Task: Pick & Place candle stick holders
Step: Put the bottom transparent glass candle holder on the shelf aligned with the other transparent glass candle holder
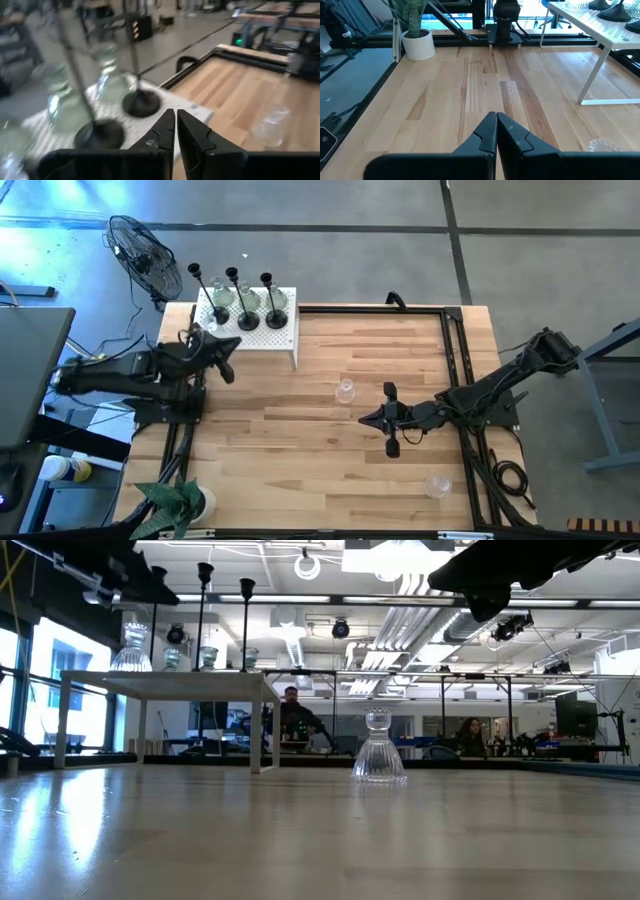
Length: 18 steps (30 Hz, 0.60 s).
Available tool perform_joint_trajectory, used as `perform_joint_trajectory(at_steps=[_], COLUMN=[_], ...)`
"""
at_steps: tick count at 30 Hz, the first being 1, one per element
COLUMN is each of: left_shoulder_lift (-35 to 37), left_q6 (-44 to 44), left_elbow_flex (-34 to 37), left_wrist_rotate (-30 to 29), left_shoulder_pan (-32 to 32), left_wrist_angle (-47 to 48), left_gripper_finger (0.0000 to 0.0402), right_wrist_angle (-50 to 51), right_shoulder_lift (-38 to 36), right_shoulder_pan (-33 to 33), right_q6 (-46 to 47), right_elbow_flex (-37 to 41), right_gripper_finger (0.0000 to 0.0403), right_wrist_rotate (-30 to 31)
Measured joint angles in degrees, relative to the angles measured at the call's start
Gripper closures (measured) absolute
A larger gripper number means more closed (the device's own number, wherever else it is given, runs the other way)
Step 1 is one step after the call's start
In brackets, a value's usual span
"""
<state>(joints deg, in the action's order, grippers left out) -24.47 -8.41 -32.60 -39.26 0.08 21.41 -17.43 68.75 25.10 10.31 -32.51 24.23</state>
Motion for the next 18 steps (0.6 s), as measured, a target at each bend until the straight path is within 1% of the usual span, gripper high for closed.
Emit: perform_joint_trajectory(at_steps=[2,4,7,8,11,13,16,18], left_shoulder_lift=[-1.1,-2.2,-3.7,-4.5,-7.0,-9.6,-15.0,-19.4], left_q6=[3.0,6.6,6.7,6.7,8.2,10.2,12.6,14.3], left_elbow_flex=[0.0,0.0,0.0,0.0,0.0,0.0,0.3,1.0], left_wrist_rotate=[-1.5,-0.8,5.3,7.4,16.3,20.2,20.5,20.3], left_shoulder_pan=[-4.4,-8.6,-13.0,-13.6,-15.2,-17.3,-21.5,-24.1], left_wrist_angle=[-2.4,-4.6,-8.7,-10.6,-14.6,-16.1,-19.8,-24.2], left_gripper_finger=[0.0383,0.0388,0.0393,0.0394,0.0398,0.0400,0.0401,0.0401], right_wrist_angle=[0.0,0.1,0.5,0.5,0.5,0.7,3.2,6.7], right_shoulder_lift=[0.0,0.0,0.0,0.0,0.0,0.0,0.0,-0.1], right_shoulder_pan=[0.0,0.0,0.0,0.0,0.0,0.1,1.6,3.3], right_q6=[0.0,0.0,0.0,-0.1,-0.1,-0.1,1.2,3.1], right_elbow_flex=[0.0,0.0,0.0,0.0,0.0,0.0,0.0,0.0], right_gripper_finger=[0.0402,0.0402,0.0402,0.0402,0.0402,0.0402,0.0402,0.0403], right_wrist_rotate=[0.0,0.0,0.0,0.0,-0.6,-1.6,-1.7,0.0])
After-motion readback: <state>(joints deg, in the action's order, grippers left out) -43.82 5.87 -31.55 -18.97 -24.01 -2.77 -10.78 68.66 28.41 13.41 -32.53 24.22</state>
